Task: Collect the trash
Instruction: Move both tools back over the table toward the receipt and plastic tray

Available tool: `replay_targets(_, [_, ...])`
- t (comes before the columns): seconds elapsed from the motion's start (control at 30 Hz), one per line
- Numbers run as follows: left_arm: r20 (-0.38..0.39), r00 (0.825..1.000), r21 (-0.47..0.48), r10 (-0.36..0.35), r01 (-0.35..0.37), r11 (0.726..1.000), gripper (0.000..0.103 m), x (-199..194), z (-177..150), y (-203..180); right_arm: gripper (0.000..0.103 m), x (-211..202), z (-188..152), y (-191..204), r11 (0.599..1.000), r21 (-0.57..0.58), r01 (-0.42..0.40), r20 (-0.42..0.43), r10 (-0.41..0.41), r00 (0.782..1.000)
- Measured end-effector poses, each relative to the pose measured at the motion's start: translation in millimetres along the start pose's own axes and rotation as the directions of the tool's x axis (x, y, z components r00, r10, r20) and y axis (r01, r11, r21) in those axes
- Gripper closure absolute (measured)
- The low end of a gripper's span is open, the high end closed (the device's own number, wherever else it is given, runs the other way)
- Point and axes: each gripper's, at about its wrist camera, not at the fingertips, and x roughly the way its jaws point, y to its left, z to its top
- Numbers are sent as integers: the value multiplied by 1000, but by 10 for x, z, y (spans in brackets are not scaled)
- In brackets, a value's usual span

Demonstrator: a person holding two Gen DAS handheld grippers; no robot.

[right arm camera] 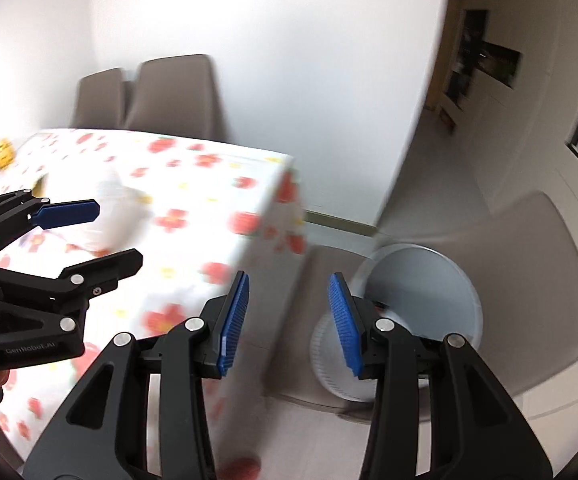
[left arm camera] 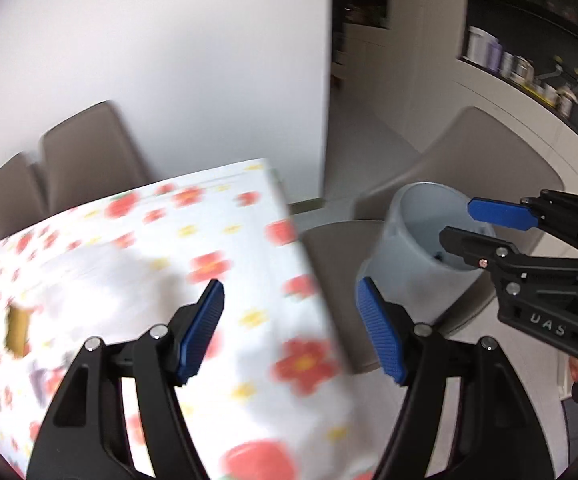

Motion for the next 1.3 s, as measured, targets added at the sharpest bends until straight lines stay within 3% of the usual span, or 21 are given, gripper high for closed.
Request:
replay_targets(0.33, [-26, 983, -147, 183, -185, 972, 34, -763, -743, 1585, 63, 57, 344, 1781, 979, -127, -159, 7, 161, 987])
replay_targets(0.53, [-44, 965, -221, 257, -260, 940, 34, -1159, -1162, 2541, 63, 94, 494, 2703, 959, -182, -219, 7, 224, 975])
replay_targets(0.7, [-69, 955, -263, 287, -295, 919, 34, -1325, -1435, 3125, 63, 164, 576, 3356, 944, -214, -252, -3, 257, 966])
replay_targets(0.97, [-104, 957, -312, 270, -289, 905, 34, -1181, -1652, 3564, 63, 560, 618, 3897, 926, -249, -282, -67, 274, 959])
replay_targets(1.3, [-157, 966, -314, 206, -247, 917, 34, -455, -1754, 3647, 63, 1307, 556, 4064, 889, -331, -315, -112, 294, 949])
